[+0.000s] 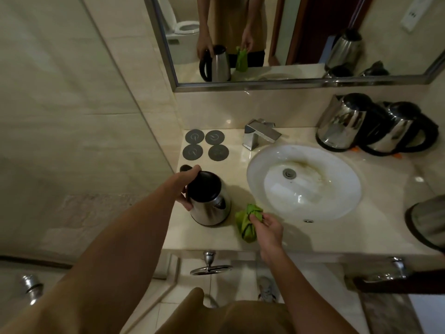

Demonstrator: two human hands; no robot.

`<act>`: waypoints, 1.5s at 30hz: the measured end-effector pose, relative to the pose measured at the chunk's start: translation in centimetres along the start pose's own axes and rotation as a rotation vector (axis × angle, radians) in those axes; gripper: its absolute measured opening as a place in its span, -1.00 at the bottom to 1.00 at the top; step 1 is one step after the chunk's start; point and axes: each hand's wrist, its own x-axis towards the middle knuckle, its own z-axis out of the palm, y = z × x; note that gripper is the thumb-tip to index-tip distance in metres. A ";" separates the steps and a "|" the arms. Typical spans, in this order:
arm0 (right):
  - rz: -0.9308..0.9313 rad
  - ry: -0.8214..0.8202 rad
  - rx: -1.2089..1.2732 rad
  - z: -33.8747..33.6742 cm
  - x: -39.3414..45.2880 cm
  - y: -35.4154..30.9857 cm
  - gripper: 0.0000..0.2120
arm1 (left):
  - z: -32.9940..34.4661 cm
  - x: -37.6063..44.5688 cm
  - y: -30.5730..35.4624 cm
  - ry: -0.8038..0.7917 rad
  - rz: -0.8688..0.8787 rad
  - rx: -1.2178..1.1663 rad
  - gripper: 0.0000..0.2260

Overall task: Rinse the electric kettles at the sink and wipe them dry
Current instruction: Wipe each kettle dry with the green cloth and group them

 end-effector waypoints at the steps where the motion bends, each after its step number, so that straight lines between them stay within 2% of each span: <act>1: 0.005 0.005 -0.001 0.2 0.0 0.1 -0.90 | -0.2 -0.2 -0.3 -0.029 -0.023 -0.065 -0.48; 4: 0.026 -0.012 0.010 1.0 -0.3 0.2 -0.82 | -0.5 -0.9 -1.7 -0.059 -0.073 -0.270 -0.59; 8: 0.047 -0.049 0.036 2.2 -0.9 0.2 -0.87 | 0.5 -1.9 -3.1 -0.111 -0.035 -0.448 -0.68; 12: 0.046 -0.052 0.014 3.4 -1.1 0.6 -0.87 | 0.9 -1.8 -4.1 -0.178 -0.225 -0.676 -0.55; 15: 0.051 -0.045 -0.002 4.2 -0.8 1.1 -0.88 | 1.5 -2.2 -4.5 -0.149 -0.117 -0.699 -0.61; 17: 0.060 -0.034 -0.026 4.5 -0.6 1.2 -0.87 | 1.7 -2.6 -5.2 -0.139 -0.063 -0.615 -0.64; 19: 0.079 -0.019 -0.017 4.6 -0.3 1.1 -0.85 | 1.1 -2.9 -5.8 -0.128 -0.152 -0.520 -0.35; 20: 0.090 -0.011 -0.016 4.7 -0.3 0.9 -0.84 | 0.9 -2.9 -5.9 -0.080 -0.160 -0.372 -0.24; 21: 0.091 0.000 -0.007 4.7 -0.2 0.9 -0.83 | 0.6 -2.8 -5.9 -0.008 -0.114 -0.179 -0.22; 25: 0.019 0.014 -0.026 5.8 0.9 1.1 -0.79 | -0.3 -3.2 -5.0 0.436 0.285 0.532 -0.37; 27: 0.011 0.001 -0.056 6.6 1.4 1.0 -0.76 | -0.2 -2.9 -3.8 0.625 0.423 0.734 -0.44; 28: 0.018 -0.003 -0.060 6.9 1.6 0.8 -0.74 | 0.0 -2.7 -3.2 0.648 0.486 0.786 -0.48; 30: 0.025 -0.011 -0.065 7.4 2.2 0.5 -0.71 | 0.4 -1.7 -2.5 0.564 0.628 0.871 -0.47; 34: 0.067 -0.031 -0.029 7.9 2.6 0.0 -0.59 | 0.7 1.4 -2.9 0.327 0.822 1.056 -0.24; 36: 0.054 -0.042 -0.054 8.0 3.1 0.3 -0.57 | 0.6 2.4 -3.0 0.273 0.864 1.030 -0.18; 39: -0.008 -0.015 -0.104 8.3 4.7 0.6 -0.59 | 0.2 3.3 -2.9 0.255 0.951 1.120 -0.10; 42: -0.038 0.028 -0.058 8.8 6.3 0.2 -0.57 | 0.0 3.8 -3.3 0.210 0.995 1.030 -0.09; 45: -0.092 -0.041 -0.083 9.7 7.5 0.5 -0.55 | -0.1 4.3 -3.6 0.164 1.014 0.923 -0.11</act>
